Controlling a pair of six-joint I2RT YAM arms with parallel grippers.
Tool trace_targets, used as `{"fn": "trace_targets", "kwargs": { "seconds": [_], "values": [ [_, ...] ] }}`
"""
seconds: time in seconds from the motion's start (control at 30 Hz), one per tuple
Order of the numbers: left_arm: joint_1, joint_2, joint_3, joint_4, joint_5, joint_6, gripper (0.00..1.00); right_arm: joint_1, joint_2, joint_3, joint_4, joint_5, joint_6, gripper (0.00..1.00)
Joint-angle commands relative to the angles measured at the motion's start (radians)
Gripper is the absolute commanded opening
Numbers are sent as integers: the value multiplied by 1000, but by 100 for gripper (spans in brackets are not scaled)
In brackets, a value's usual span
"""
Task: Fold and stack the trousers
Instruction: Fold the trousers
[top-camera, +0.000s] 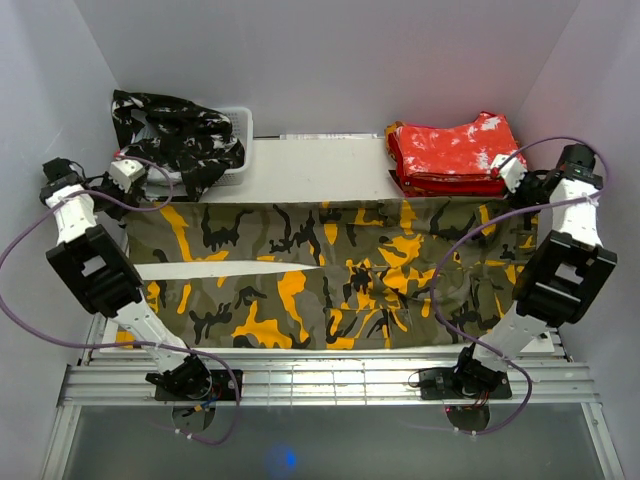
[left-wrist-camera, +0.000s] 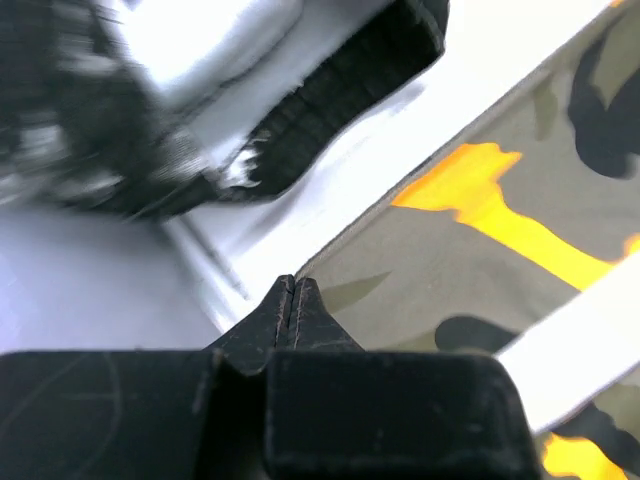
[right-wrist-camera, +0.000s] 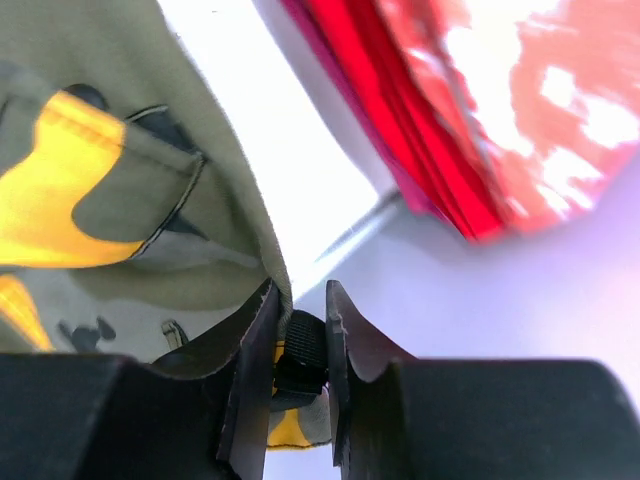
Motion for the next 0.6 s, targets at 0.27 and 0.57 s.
{"fn": "trace_targets", "kwargs": {
  "seconds": [0.27,0.57],
  "values": [
    [360,-471,-346,-84,241,226,0,-332,-472,-288,-68,-191,-324,8],
    [667,-468,-536,-471,1,721,0,-645,-591,-605,-247,-101,-854,8]
  ]
}}
